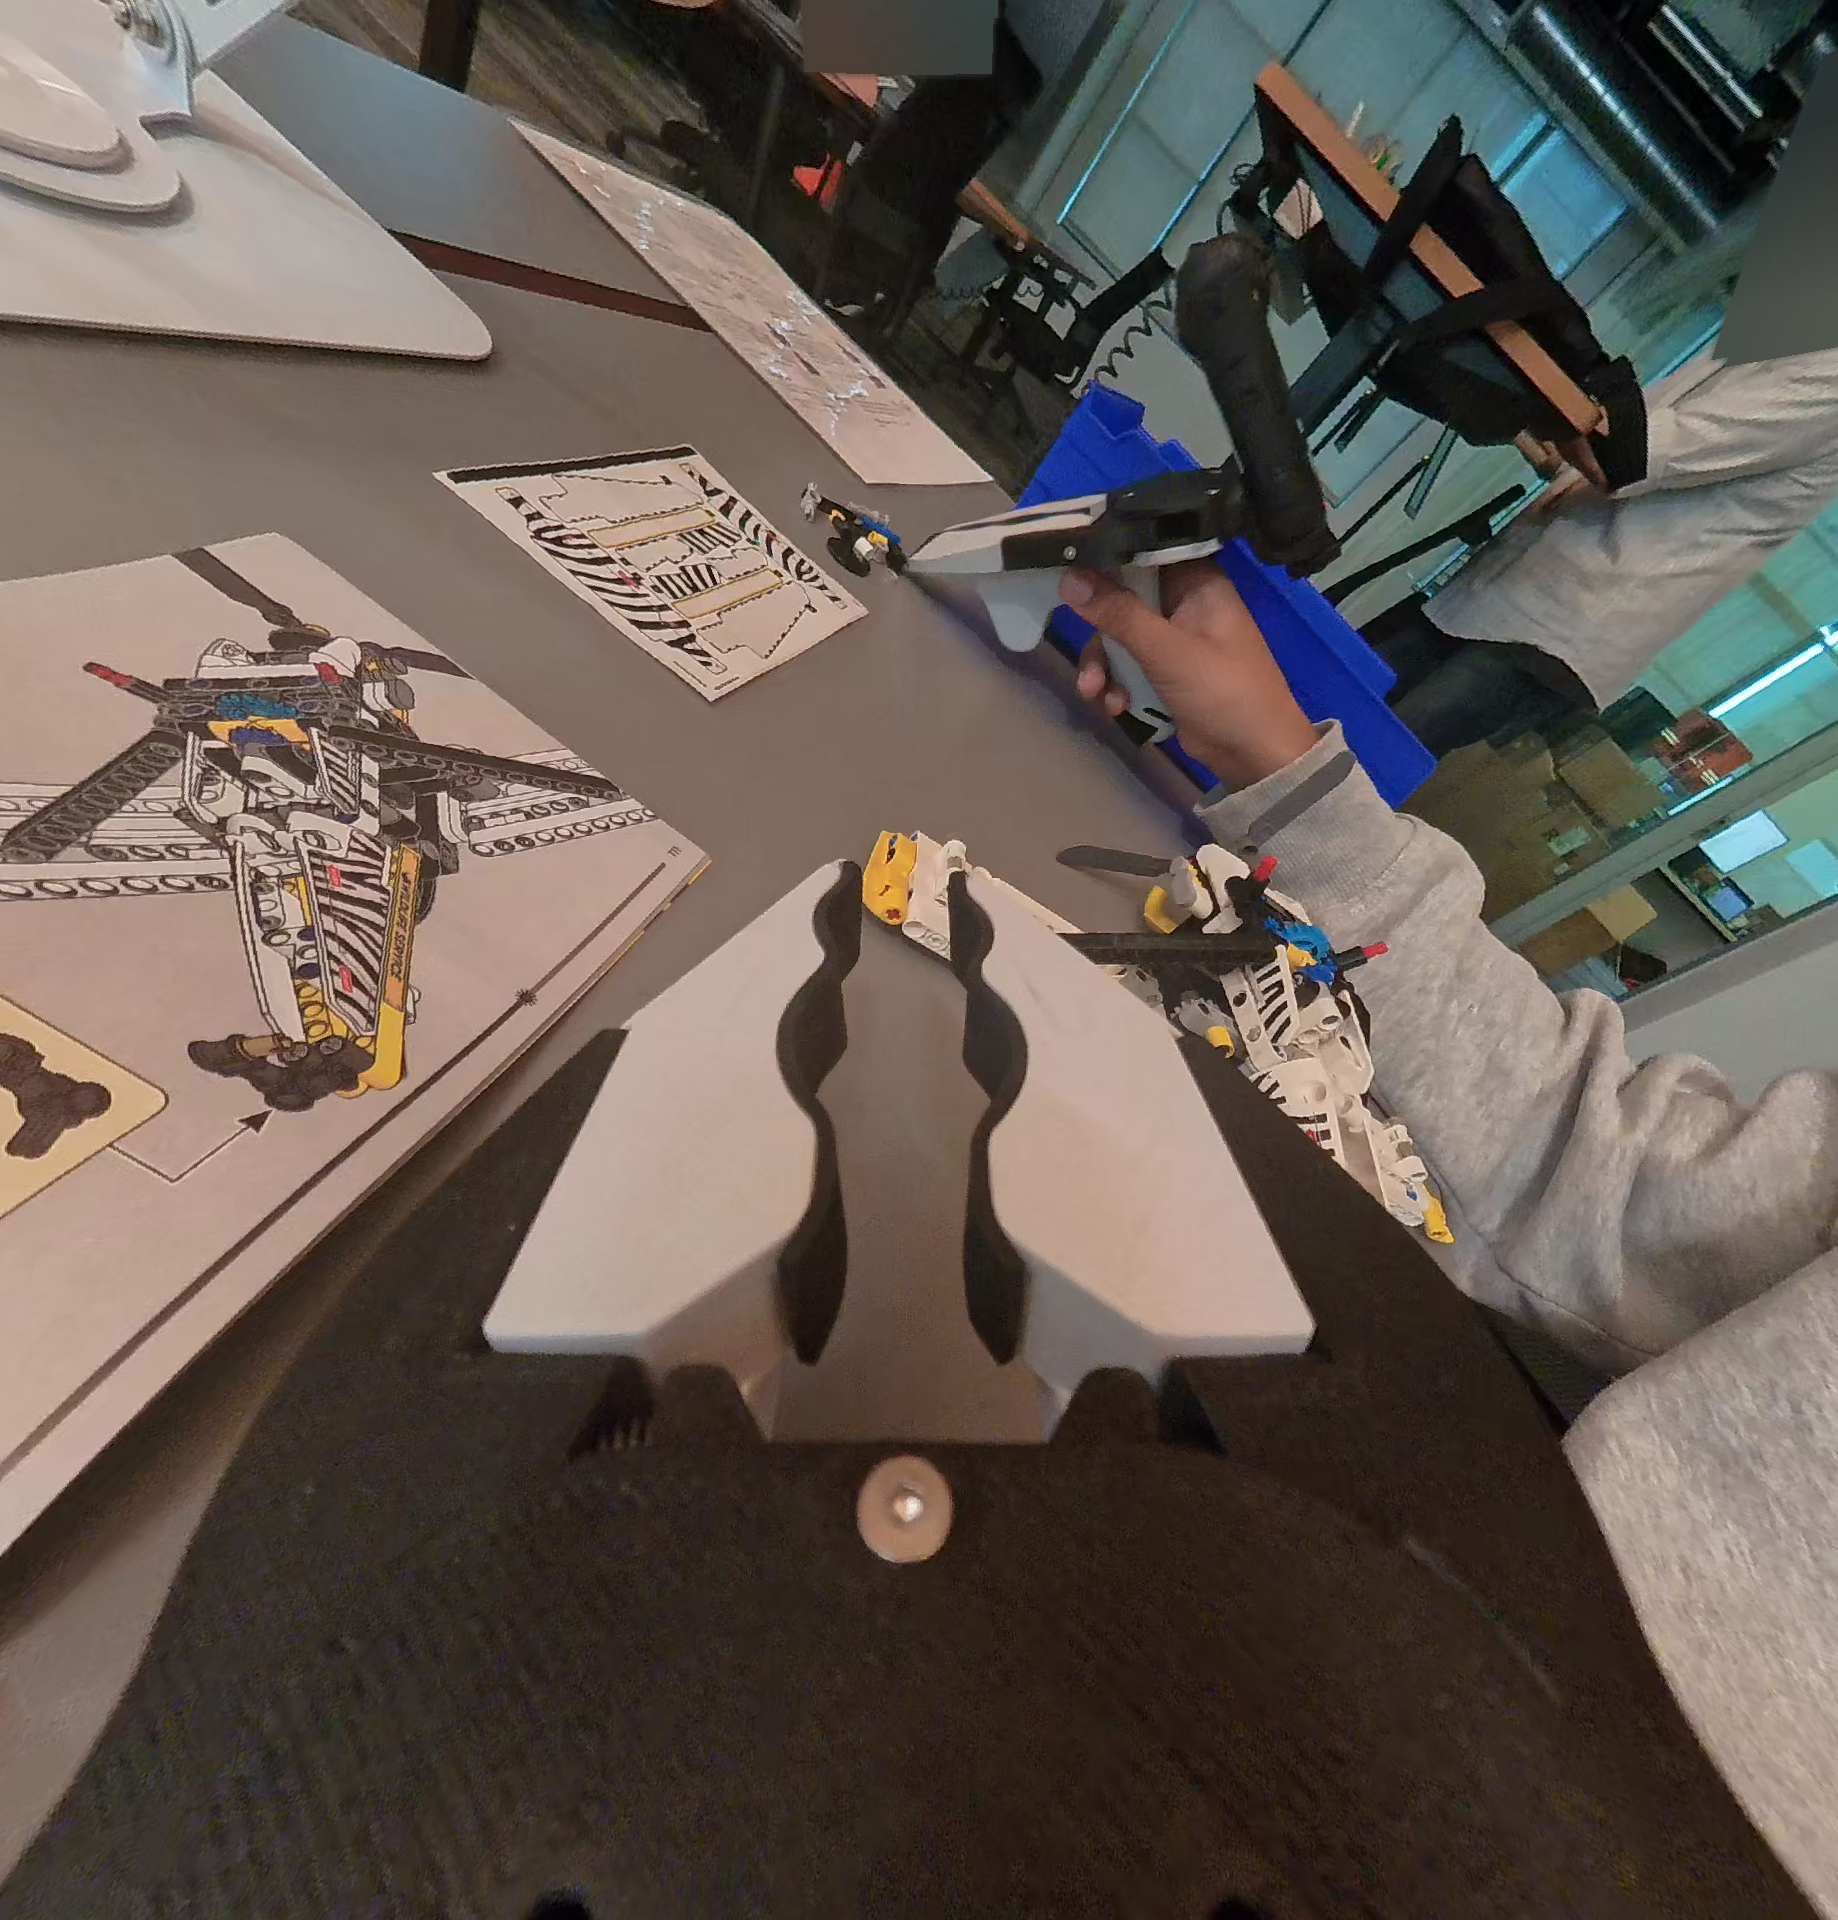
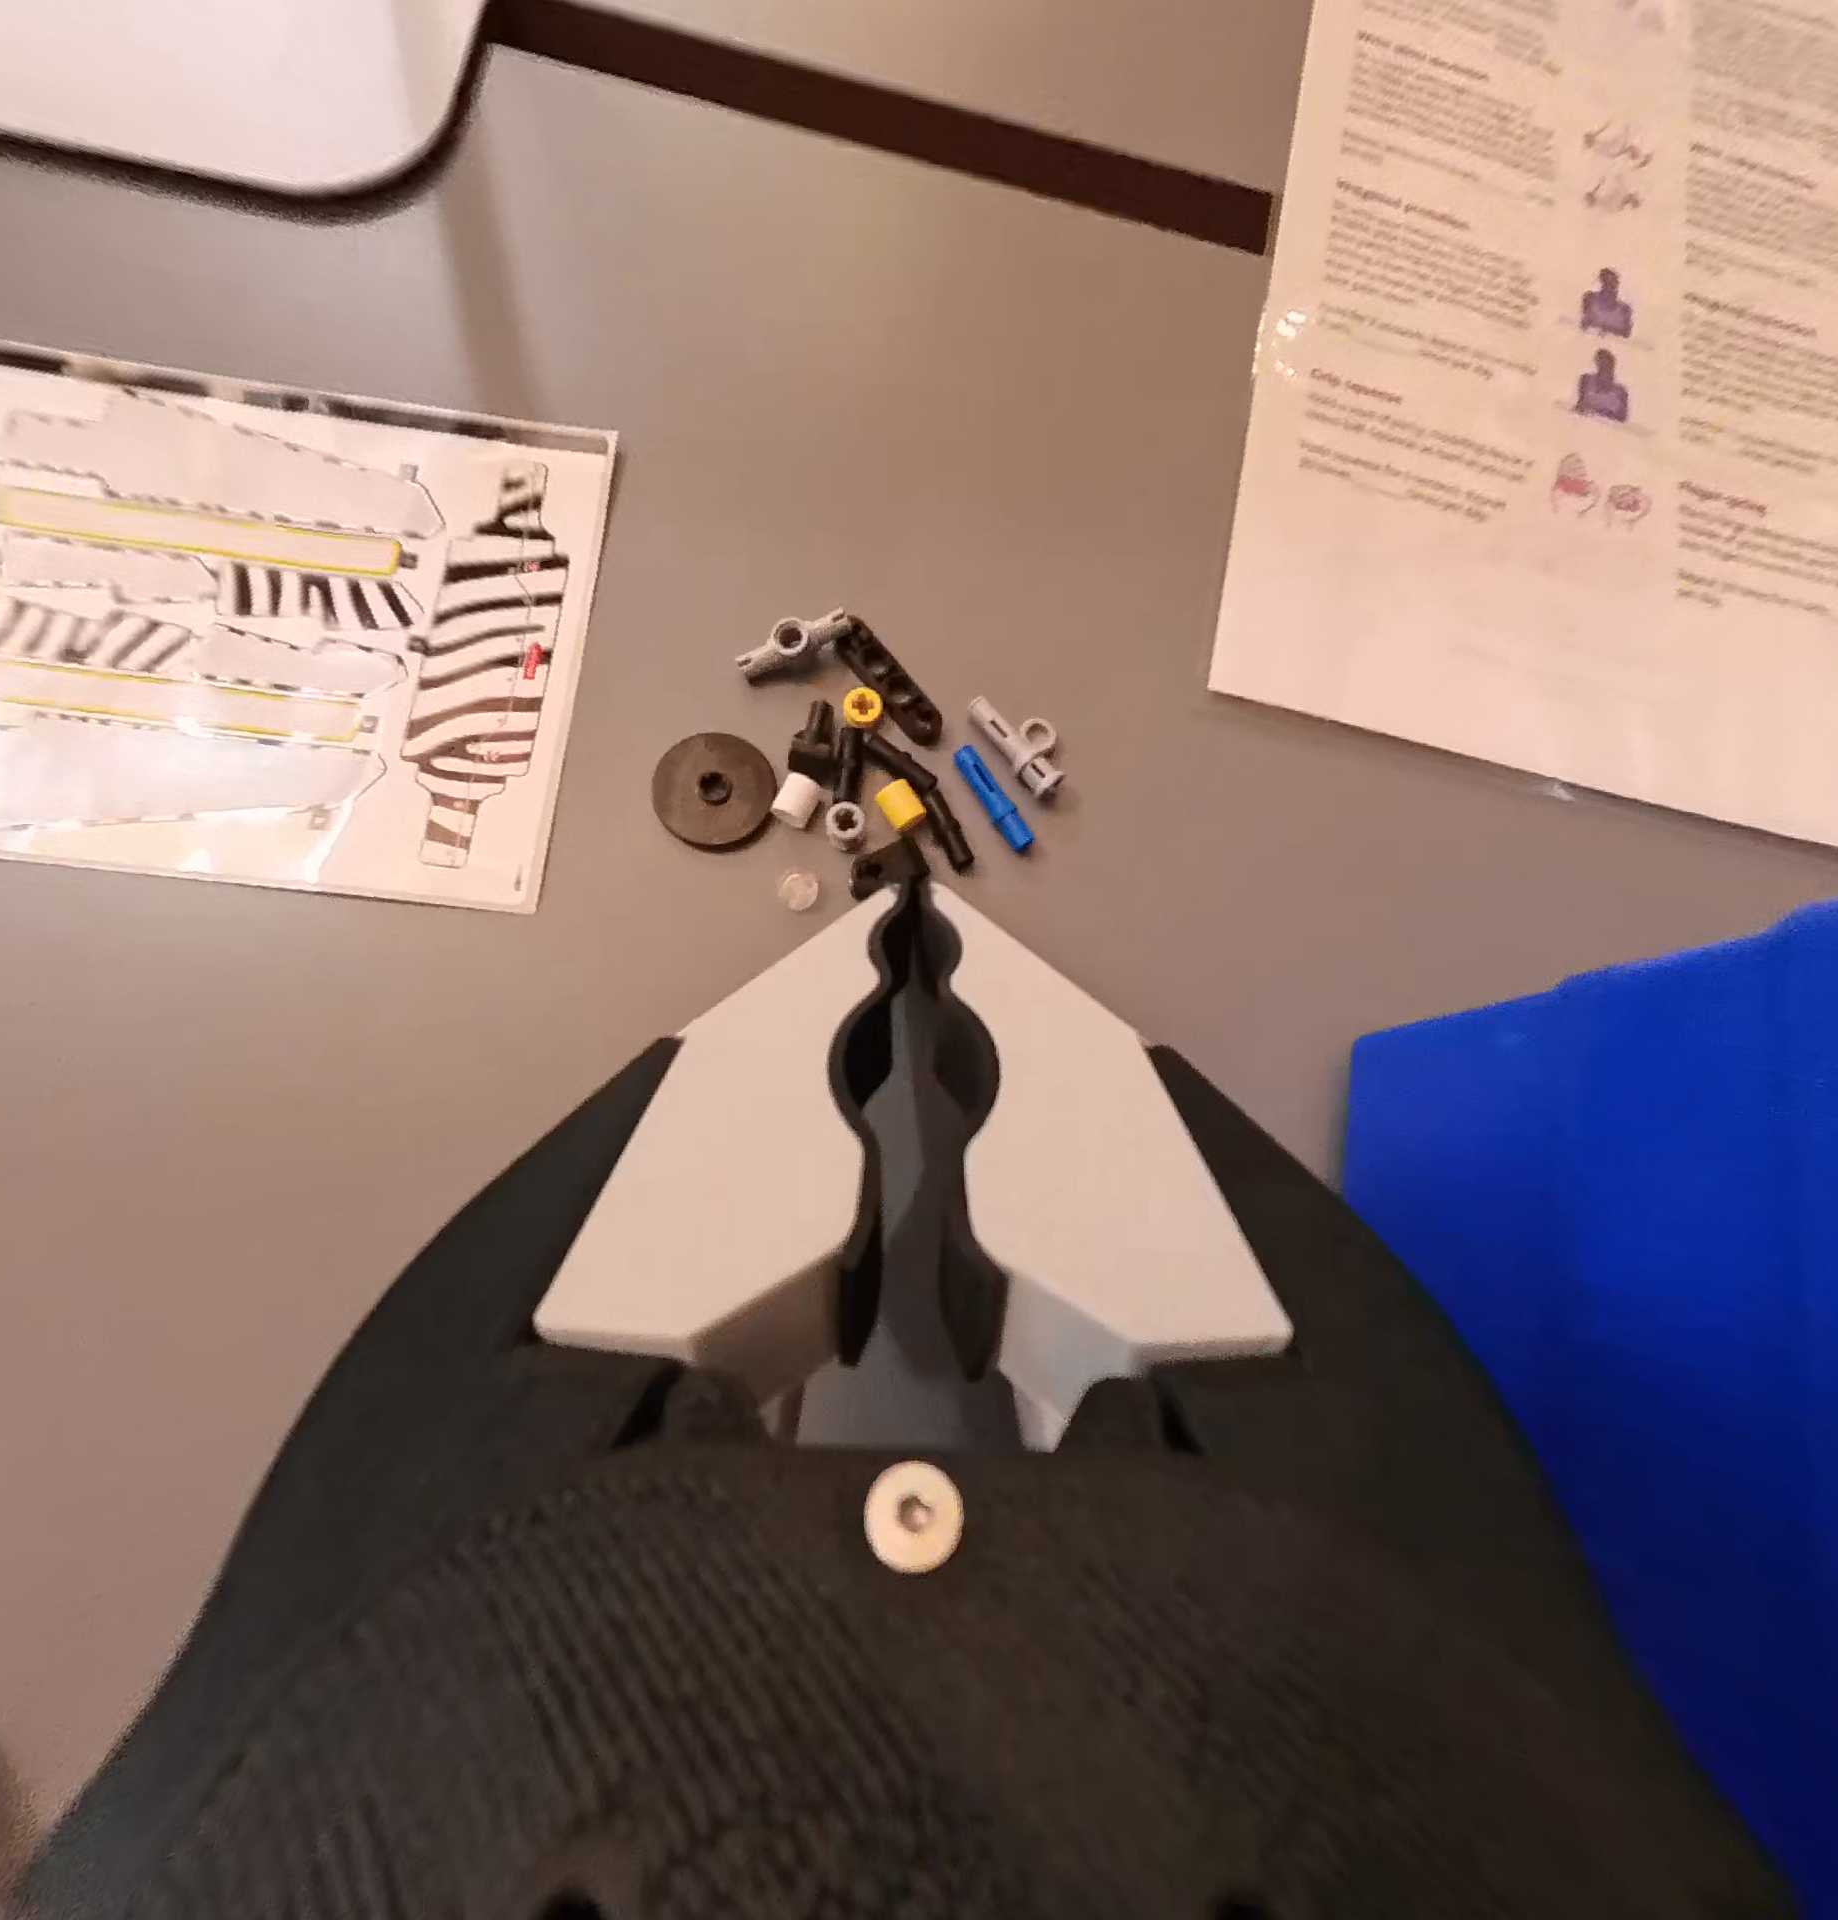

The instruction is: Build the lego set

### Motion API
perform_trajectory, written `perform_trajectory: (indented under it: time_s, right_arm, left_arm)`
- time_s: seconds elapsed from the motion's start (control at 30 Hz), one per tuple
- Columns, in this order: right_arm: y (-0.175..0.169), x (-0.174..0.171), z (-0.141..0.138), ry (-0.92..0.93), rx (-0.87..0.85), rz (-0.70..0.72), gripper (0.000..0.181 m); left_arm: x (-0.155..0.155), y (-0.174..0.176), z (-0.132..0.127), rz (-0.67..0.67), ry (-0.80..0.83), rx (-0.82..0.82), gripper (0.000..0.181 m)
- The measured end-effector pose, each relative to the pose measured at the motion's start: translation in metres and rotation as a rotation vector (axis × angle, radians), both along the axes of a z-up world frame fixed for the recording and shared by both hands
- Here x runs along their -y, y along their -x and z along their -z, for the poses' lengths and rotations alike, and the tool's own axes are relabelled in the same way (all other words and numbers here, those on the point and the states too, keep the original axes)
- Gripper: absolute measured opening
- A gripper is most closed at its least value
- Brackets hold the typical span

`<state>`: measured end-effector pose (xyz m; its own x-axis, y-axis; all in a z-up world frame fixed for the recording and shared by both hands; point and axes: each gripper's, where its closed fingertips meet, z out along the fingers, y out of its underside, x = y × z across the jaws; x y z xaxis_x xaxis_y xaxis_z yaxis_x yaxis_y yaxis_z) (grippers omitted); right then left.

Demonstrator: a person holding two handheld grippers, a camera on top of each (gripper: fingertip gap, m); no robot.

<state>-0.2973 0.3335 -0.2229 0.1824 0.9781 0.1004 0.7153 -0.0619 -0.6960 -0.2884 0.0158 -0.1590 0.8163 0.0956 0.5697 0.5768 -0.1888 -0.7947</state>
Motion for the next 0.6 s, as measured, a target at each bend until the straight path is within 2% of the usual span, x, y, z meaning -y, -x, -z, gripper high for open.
perform_trajectory:
  time_s: [0.13, 0.27, 0.37, 0.6]
  right_arm:
    - [0.004, -0.003, -0.02, 0.023, -0.116, 0.03, 0.0]
    - [0.011, -0.022, -0.028, -0.052, -0.177, 0.082, 0.0]
    - [0.022, -0.037, -0.025, -0.072, -0.155, 0.121, 0.0]
    - [0.026, -0.042, -0.001, 0.015, -0.099, 0.143, 0.0]
  left_arm:
    - [0.001, 0.001, -0.002, -0.005, -0.009, 0.006, 0.015]
    - [0.0, 0.001, 0.0, 0.0, -0.009, 0.016, 0.015]
    - [-0.001, 0.0, 0.001, 0.003, -0.009, 0.023, 0.015]
    - [-0.002, -0.001, 0.002, 0.009, -0.007, 0.029, 0.015]
